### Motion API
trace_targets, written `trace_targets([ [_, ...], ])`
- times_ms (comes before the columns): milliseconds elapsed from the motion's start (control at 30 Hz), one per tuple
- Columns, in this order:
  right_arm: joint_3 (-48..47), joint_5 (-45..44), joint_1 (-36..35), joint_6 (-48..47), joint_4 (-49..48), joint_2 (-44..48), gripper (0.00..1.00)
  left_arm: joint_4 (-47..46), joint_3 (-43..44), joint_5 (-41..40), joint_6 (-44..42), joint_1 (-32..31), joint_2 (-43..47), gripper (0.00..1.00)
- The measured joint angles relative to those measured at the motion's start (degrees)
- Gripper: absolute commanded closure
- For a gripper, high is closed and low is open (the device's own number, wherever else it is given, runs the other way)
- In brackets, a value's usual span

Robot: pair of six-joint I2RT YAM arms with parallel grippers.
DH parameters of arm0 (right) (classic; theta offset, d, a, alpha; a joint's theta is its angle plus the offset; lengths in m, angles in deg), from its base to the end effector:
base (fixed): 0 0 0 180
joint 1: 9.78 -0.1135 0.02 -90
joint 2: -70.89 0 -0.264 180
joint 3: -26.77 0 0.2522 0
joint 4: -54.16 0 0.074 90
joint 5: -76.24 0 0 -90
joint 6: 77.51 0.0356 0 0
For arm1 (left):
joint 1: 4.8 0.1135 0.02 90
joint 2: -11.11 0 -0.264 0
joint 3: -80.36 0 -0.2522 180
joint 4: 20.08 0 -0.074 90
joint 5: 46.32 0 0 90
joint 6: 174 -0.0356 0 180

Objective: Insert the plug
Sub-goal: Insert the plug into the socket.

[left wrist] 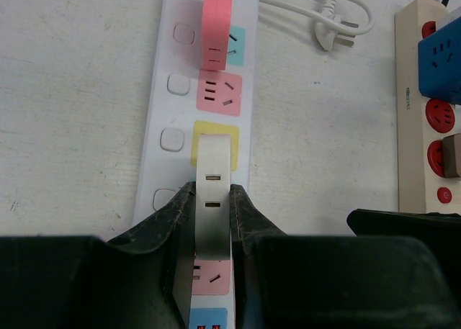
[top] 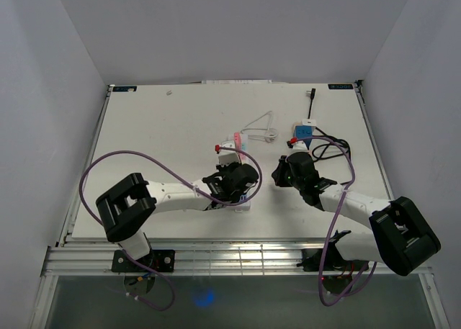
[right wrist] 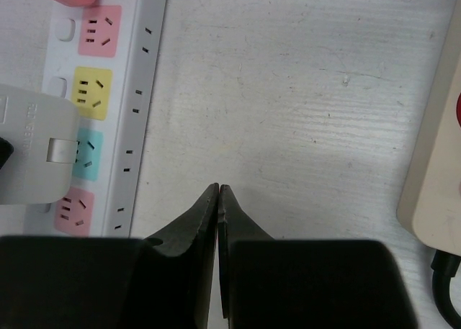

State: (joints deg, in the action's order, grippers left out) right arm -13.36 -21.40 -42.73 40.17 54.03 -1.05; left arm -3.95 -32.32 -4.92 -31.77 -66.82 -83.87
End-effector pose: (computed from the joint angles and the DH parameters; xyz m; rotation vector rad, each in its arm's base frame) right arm 0.2086 0.1295 0.1742 -0.0189 2.1567 0.4828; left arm 0.1816 -0.2848 0.1919 -0.2150 2.0426 -0.2284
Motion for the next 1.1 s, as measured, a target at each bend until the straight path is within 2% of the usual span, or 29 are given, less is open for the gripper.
trace_targets([
  [333,0.02,0.31,0.0,0.0,-0.02,0.02,0.92,-8.79,-6.23,1.27,3.76,0.59,2.08,1.0],
  [567,0.04,0.81,0.0,-0.02,-0.55,0.46,0.92,-9.92,-7.37,1.31,4.92,0.74,2.69,1.0],
  [1100,1.55,4.81,0.0,-0.59,-3.93,0.79,0.92,-17.18,-21.05,2.38,10.78,2.69,12.83,1.0],
])
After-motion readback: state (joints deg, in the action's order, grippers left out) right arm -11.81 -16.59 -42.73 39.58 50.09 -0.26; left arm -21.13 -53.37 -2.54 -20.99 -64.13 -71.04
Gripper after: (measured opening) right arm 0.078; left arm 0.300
